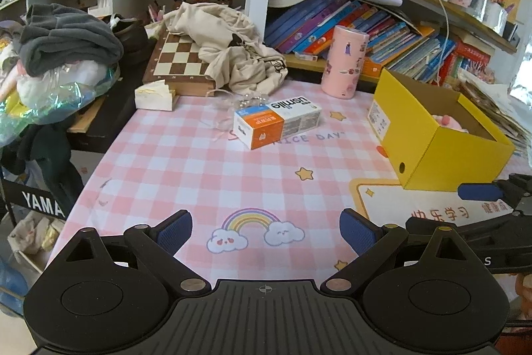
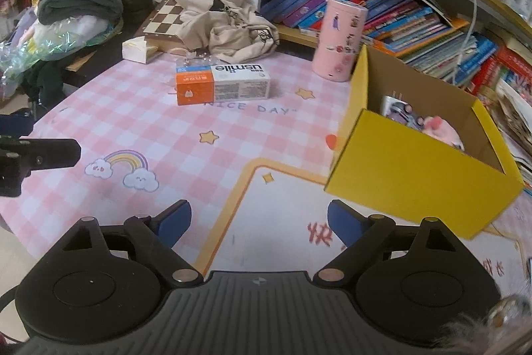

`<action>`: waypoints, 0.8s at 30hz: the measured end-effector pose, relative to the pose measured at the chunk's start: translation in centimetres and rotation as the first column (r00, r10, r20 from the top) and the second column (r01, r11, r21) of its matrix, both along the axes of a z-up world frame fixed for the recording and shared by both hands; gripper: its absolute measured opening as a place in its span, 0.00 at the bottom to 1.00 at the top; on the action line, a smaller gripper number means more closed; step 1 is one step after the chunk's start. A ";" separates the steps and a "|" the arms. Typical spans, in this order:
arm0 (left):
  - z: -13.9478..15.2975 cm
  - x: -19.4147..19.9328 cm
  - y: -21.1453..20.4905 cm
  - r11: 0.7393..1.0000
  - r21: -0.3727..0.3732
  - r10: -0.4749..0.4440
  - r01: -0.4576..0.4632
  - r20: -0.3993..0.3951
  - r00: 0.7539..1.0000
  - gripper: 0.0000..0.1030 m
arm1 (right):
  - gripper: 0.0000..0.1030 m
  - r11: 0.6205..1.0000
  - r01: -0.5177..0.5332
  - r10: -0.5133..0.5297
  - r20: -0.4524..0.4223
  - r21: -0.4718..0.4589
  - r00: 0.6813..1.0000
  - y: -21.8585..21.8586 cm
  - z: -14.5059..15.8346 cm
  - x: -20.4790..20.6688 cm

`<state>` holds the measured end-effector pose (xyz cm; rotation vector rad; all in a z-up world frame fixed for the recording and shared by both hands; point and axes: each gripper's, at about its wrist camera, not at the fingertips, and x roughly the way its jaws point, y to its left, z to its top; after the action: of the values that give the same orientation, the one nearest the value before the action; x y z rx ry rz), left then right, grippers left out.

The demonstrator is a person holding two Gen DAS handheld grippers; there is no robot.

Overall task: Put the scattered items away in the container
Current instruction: 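Move the right tool toward the Usmile toothpaste box while the left approaches the pearl hair band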

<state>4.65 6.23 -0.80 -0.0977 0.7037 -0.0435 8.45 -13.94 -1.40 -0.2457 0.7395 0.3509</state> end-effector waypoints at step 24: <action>-1.6 7.1 -2.5 0.999 0.043 0.012 -0.010 -0.064 0.998 0.94 | 0.83 0.994 -0.098 0.099 -0.023 0.056 0.995 0.7 -0.6 8.2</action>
<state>11.70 3.73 -2.37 -0.0622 0.7680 -0.0147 16.62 -13.24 -2.05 -0.2265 0.7438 0.4684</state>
